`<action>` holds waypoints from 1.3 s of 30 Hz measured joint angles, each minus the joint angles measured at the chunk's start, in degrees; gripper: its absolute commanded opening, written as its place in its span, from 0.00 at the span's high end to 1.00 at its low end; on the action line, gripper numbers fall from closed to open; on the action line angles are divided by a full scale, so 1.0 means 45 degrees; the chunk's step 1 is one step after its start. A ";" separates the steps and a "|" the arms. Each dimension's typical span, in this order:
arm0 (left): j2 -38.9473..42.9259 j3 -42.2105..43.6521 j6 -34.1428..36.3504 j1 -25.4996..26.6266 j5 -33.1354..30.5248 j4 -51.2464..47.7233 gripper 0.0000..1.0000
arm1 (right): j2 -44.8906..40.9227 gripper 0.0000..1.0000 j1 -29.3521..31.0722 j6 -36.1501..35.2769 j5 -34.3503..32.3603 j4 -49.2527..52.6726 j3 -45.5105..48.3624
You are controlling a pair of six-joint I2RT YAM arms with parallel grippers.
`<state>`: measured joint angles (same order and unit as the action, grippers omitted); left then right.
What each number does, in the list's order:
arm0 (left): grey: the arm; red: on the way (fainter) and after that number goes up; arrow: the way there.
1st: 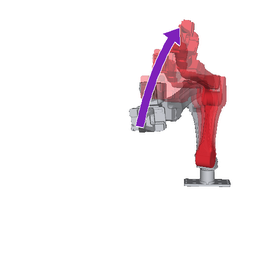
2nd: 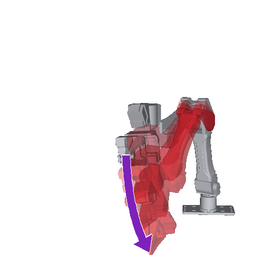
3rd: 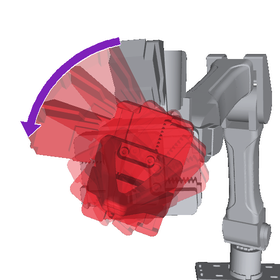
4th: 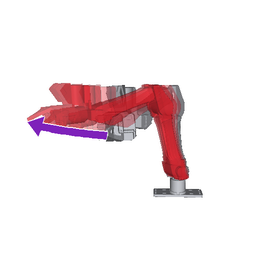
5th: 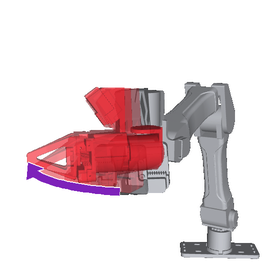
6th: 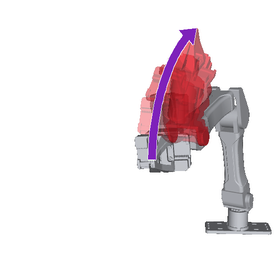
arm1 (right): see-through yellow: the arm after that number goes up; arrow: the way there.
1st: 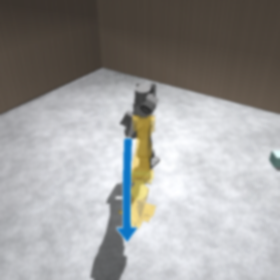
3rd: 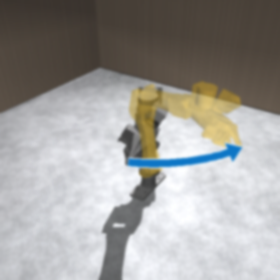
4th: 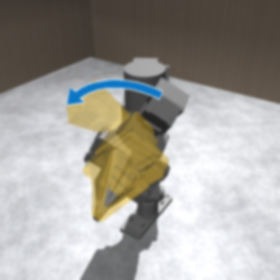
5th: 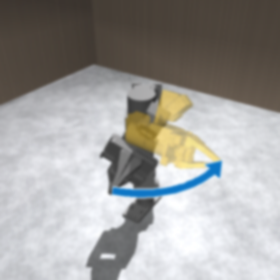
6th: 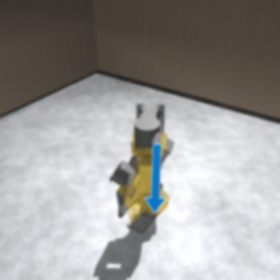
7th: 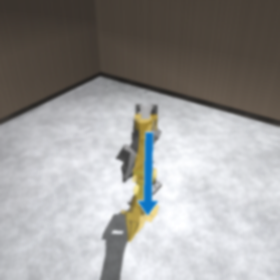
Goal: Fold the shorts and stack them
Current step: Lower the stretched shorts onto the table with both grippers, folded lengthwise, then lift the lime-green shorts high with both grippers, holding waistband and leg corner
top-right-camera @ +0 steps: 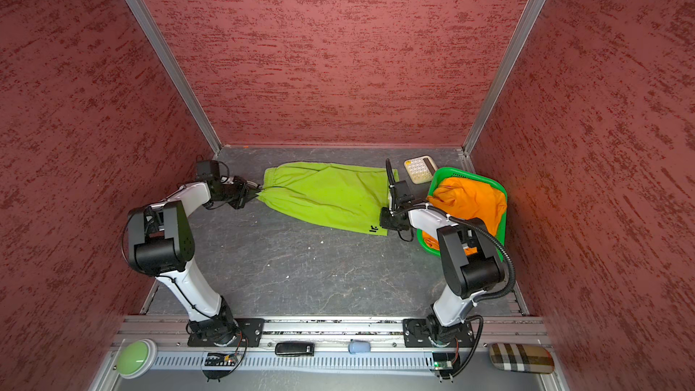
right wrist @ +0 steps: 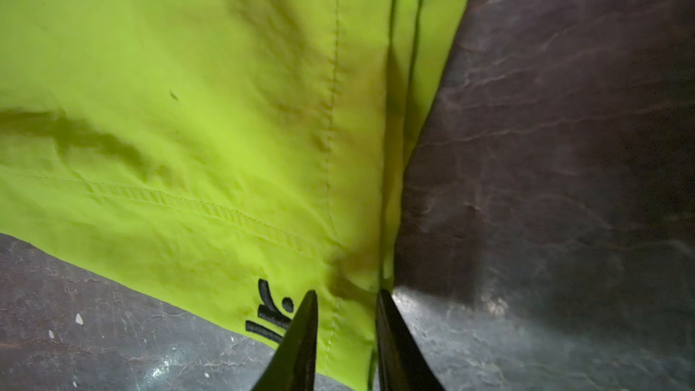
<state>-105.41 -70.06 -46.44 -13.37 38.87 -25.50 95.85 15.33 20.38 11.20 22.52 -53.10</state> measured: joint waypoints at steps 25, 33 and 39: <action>0.0000 -0.0296 0.0005 -0.0262 0.0073 -0.0151 1.00 | -0.1559 1.00 0.0291 0.0330 -0.0272 0.0767 -0.1608; 0.0019 -0.1433 -0.0209 -0.1166 0.0520 -0.0549 1.00 | -0.2744 1.00 -0.0024 0.0039 -0.0500 0.1098 -0.2803; 0.0019 -0.3706 -0.1200 -0.1078 0.1433 -0.1059 1.00 | -0.2841 1.00 -0.0792 -0.0015 -0.0160 0.1282 -0.5323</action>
<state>-105.32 -86.74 -51.83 -18.22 45.32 -30.26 83.07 11.77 20.32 10.48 28.29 -77.06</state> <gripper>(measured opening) 0.086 0.040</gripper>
